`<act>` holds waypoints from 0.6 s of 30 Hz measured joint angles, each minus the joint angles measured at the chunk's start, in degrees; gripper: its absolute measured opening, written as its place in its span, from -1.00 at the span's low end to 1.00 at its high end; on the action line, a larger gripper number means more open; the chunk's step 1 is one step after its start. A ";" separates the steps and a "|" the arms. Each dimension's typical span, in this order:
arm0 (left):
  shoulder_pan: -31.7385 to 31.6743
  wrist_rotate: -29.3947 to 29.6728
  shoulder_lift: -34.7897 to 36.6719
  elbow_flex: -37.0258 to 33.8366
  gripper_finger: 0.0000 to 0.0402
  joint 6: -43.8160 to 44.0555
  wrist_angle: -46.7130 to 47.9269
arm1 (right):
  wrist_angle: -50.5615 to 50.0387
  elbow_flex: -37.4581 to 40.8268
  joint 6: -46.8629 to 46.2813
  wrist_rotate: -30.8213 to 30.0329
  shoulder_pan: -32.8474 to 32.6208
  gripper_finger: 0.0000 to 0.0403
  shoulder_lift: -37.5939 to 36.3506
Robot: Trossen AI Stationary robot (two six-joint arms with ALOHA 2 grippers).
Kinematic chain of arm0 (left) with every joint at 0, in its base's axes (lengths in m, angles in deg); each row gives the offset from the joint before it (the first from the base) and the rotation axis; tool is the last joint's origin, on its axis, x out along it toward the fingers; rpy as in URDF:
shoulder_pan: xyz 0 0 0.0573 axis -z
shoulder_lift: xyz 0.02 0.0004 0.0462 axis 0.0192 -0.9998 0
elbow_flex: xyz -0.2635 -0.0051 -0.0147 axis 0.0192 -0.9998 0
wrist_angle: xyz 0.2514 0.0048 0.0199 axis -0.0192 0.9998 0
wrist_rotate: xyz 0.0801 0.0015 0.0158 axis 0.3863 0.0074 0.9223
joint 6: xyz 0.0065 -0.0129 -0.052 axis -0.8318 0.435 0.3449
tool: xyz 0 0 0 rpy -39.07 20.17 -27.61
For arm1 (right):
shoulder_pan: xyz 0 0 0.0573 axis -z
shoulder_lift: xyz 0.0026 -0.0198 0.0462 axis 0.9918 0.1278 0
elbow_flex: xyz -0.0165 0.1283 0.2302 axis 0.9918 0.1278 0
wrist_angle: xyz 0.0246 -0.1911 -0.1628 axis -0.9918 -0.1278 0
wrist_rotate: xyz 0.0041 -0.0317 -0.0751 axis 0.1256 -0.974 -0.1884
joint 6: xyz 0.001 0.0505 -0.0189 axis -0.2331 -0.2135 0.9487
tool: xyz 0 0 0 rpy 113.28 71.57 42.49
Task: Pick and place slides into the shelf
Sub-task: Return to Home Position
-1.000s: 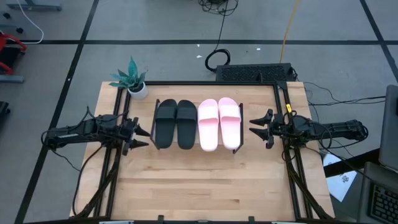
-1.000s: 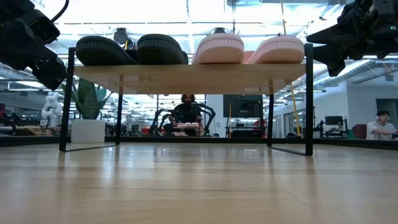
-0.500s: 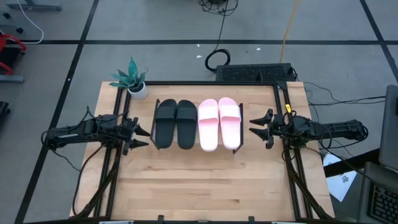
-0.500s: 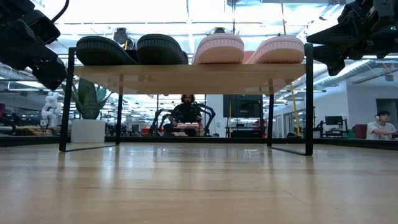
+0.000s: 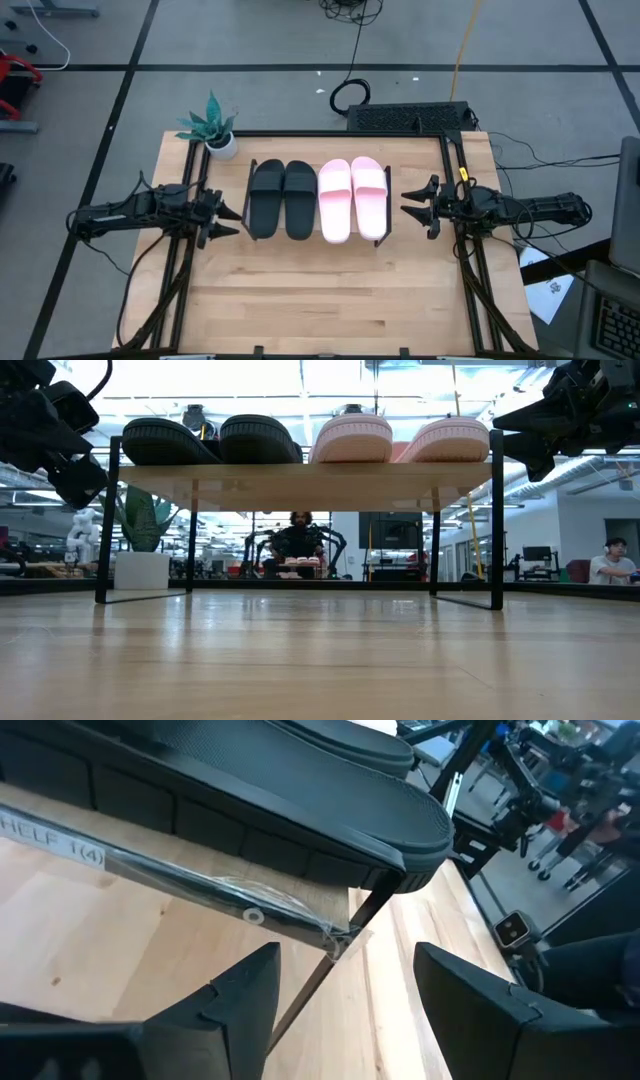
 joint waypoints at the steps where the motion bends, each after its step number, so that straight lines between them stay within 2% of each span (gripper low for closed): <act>1: 0.00 0.01 0.00 0.00 0.14 0.54 0.00 | 0.01 0.00 0.00 0.02 0.00 -0.09 0.00; 9: 0.01 -0.02 0.00 0.00 0.14 6.42 0.00 | 0.00 0.00 0.00 0.04 0.00 -0.09 0.00; 18: 0.01 0.00 0.00 0.00 0.14 5.91 -0.02 | 0.00 0.00 -0.01 0.05 0.00 -0.09 0.02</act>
